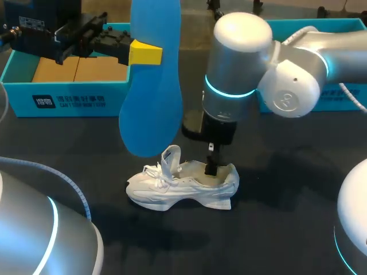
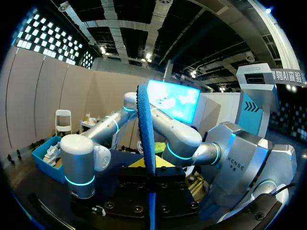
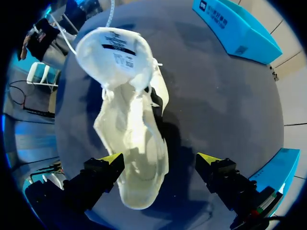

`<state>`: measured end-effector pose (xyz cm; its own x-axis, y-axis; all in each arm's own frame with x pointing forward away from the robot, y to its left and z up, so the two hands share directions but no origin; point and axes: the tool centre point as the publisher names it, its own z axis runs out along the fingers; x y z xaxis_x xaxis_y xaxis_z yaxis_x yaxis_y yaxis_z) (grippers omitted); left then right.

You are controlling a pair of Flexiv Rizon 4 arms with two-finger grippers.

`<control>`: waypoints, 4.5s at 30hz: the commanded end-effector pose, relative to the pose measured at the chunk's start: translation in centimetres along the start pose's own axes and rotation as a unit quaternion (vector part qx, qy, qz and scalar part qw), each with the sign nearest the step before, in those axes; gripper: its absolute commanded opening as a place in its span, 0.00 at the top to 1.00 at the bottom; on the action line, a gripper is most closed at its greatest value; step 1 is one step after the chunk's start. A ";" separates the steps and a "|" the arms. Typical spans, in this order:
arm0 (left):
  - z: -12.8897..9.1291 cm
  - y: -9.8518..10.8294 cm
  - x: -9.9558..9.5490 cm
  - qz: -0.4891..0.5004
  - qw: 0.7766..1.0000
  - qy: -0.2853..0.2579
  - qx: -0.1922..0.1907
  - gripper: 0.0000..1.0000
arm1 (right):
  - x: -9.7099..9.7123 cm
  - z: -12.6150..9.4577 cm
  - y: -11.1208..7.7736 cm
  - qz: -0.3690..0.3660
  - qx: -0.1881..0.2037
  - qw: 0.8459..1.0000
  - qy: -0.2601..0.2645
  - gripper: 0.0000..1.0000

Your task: Take the shoe out of the shoebox, open the shoe tongue, remove and reinsert the insole, then place the shoe into the shoebox

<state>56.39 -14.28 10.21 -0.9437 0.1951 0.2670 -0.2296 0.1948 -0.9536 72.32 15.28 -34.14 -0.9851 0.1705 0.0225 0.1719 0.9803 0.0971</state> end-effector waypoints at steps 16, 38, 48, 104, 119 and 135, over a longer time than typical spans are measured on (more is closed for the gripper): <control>0.1 -0.1 -0.2 0.000 1.000 0.001 -0.002 1.00 | -1.5 4.4 1.5 -0.015 0.002 1.000 0.006 0.15; 0.1 -0.1 -0.2 0.000 1.000 0.001 -0.002 1.00 | 0.3 3.1 0.9 0.038 0.029 0.998 0.045 1.00; 0.1 -0.1 -0.2 0.000 1.000 0.001 -0.002 1.00 | 2.0 -0.7 0.6 0.166 0.048 0.985 0.023 1.00; 0.1 -0.1 -0.2 0.000 1.000 0.001 -0.002 1.00 | 3.4 2.5 -1.0 0.619 -0.109 0.778 0.006 1.00; 0.1 -0.1 -0.2 0.000 1.000 0.001 -0.002 1.00 | 3.4 4.7 -1.1 0.605 -0.095 0.789 0.051 1.00; 0.1 -0.1 -0.2 0.000 1.000 0.001 -0.002 1.00 | 3.7 0.8 -1.9 0.579 -0.149 0.795 0.103 0.00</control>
<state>56.40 -14.28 10.22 -0.9435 0.1958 0.2672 -0.2295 0.1951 -0.9535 68.90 16.43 -36.71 -0.1311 0.9228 0.3624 0.9894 0.0988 0.1064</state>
